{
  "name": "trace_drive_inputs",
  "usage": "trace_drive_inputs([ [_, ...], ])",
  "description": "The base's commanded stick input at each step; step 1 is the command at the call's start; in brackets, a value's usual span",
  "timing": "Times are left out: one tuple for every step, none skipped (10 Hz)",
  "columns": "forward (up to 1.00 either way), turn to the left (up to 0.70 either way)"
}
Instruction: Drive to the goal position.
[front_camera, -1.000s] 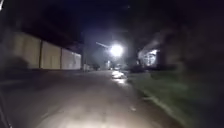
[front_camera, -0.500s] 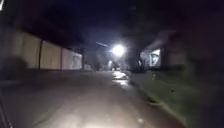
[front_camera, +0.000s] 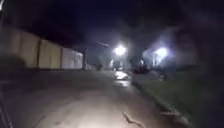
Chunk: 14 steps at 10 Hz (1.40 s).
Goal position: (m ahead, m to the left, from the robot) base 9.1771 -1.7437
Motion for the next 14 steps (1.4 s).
trace_drive_inputs([
  [0.70,0.00],
  [0.70,0.00],
  [0.70,0.00],
  [0.70,0.00],
  [0.70,0.00],
  [0.70,0.00],
  [0.70,0.00],
  [0.70,0.00],
  [0.70,0.00],
  [0.70,0.00],
  [0.70,0.00],
  [0.70,0.00],
  [0.70,0.00],
  [0.70,0.00],
])
